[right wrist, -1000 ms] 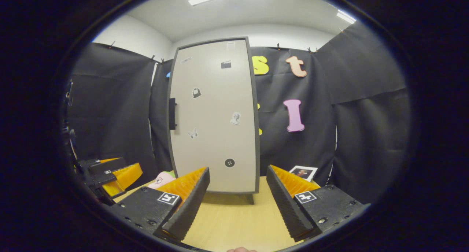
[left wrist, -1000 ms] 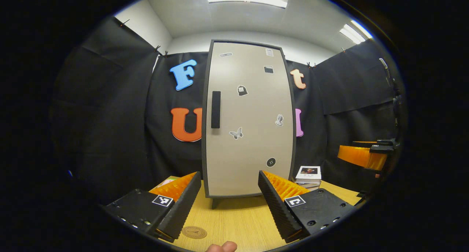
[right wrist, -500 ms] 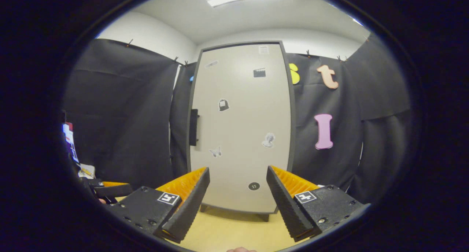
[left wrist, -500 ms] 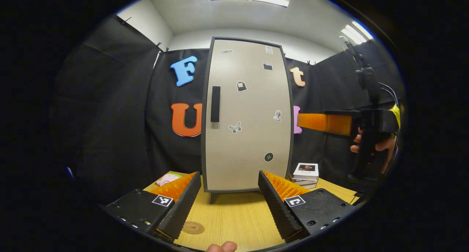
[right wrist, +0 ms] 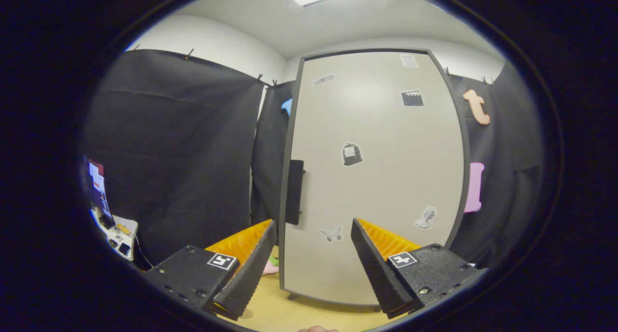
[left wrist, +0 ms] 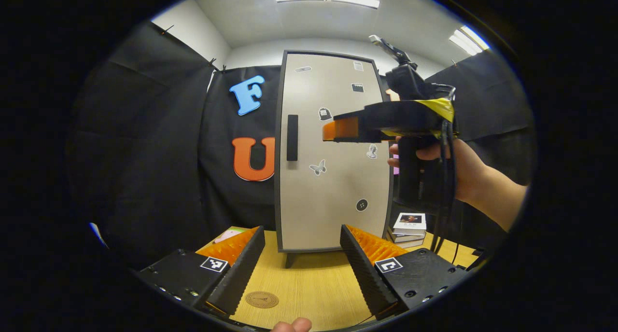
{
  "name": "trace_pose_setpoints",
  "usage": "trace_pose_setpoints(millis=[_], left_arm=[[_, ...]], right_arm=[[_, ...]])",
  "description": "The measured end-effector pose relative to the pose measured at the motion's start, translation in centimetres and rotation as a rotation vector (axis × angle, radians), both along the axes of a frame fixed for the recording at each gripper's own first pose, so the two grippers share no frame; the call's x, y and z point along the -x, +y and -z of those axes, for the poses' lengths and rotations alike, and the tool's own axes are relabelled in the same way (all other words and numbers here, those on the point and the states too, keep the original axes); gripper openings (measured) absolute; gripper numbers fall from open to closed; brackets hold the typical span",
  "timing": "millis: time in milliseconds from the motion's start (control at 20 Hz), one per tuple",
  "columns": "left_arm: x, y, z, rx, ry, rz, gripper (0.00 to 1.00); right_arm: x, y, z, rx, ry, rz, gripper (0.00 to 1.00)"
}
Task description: Open the cabinet door with the right hand, grasp the bottle in the cabinet with the left hand and place it on the coaster, then close the cabinet door with the right hand.
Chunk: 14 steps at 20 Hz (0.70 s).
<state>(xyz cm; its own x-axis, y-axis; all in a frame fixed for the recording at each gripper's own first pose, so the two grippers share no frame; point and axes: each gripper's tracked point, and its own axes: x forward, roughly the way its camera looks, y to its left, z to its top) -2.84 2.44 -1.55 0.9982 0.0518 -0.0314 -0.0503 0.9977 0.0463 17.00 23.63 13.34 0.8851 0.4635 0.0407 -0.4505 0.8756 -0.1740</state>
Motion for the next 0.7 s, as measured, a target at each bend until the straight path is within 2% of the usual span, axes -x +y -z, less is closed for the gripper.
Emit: trace_pose_setpoints(millis=[300,500,700], left_arm=[[0.3,2.0,0.0,-0.001,-0.002,-0.052,0.94],[0.5,2.8,0.3,0.010,0.007,-0.072,0.95],[0.7,3.9,0.6,0.010,0.003,-0.094,0.95]], right_arm=[[-5.3,5.1,-0.8,-0.004,0.022,-0.022,0.97],[-8.7,6.7,-0.9,0.014,0.040,0.002,0.95],[-10.7,7.9,-0.3,0.018,0.079,0.012,0.97]])
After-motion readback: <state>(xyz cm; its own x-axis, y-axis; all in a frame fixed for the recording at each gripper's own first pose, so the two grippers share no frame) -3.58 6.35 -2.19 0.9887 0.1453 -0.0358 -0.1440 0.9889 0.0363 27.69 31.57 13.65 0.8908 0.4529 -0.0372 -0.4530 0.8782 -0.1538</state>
